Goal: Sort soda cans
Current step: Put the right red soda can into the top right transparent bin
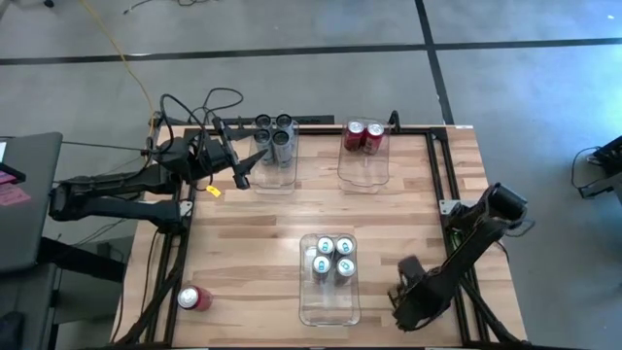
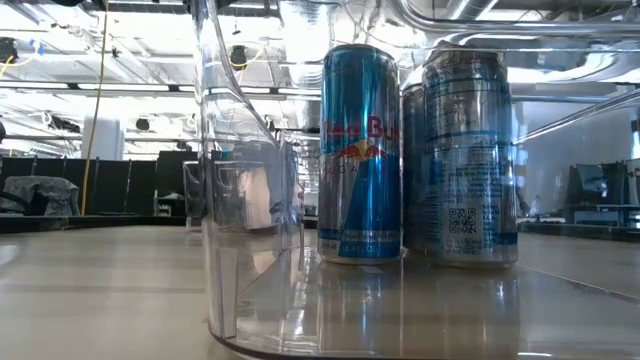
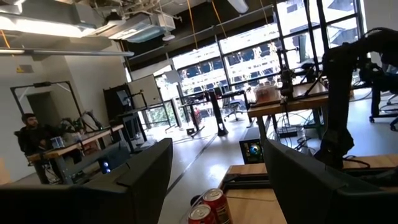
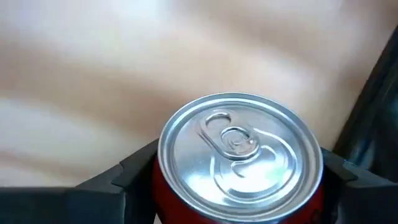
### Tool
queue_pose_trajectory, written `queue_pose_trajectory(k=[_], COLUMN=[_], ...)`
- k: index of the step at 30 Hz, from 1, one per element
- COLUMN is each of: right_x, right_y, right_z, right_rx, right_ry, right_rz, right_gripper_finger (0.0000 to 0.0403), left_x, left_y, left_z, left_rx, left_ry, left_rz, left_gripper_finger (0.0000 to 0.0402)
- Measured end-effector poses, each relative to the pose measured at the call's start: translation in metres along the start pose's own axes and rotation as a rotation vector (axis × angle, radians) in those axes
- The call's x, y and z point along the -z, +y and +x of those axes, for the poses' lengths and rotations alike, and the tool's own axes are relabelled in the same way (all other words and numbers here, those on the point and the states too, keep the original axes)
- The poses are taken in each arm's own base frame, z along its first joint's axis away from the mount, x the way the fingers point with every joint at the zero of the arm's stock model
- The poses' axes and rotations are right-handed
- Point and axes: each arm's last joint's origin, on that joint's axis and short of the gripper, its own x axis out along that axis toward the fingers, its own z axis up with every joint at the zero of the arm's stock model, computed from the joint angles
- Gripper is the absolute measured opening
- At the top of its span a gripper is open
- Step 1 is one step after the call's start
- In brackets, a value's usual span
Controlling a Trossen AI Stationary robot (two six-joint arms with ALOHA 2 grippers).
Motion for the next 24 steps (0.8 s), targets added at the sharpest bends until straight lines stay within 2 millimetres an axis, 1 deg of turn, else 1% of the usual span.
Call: queue_pose_trajectory(k=[4, 7, 10, 14, 16, 19, 21, 24], right_x=[-0.022, -0.039, -0.061, -0.095, -0.111, -0.138, -0.157, -0.183], right_y=[-0.024, -0.041, -0.045, -0.045, -0.044, -0.049, -0.053, -0.056], right_z=[-0.042, -0.059, -0.065, -0.072, -0.074, -0.083, -0.088, -0.09], right_rx=[-0.139, -0.199, -0.275, -0.267, -0.251, -0.238, -0.199, -0.105], right_ry=[-0.326, -0.516, -0.623, -0.795, -0.884, -1.071, -1.183, -1.24], right_rz=[0.137, 0.181, 0.18, 0.155, 0.149, 0.173, 0.19, 0.22], right_gripper_finger=[0.0293, 0.0293, 0.0293, 0.0293, 0.0293, 0.0293, 0.0293, 0.0293], left_x=[0.0, 0.0, 0.001, 0.001, 0.001, 0.001, 0.001, 0.003], left_y=[0.0, 0.0, 0.0, 0.0, 0.0, 0.0, 0.0, -0.001], left_z=[0.0, 0.0, 0.0, 0.0, 0.0, 0.0, 0.0, 0.0], left_rx=[-0.001, 0.001, 0.002, 0.002, 0.004, 0.003, 0.003, 0.008], left_ry=[-0.001, 0.003, 0.005, 0.007, 0.011, 0.012, 0.013, 0.032], left_rz=[0.0, 0.0, 0.015, 0.027, 0.036, 0.046, 0.041, 0.044], left_gripper_finger=[0.0249, 0.0249, 0.0249, 0.0249, 0.0249, 0.0249, 0.0249, 0.0249])
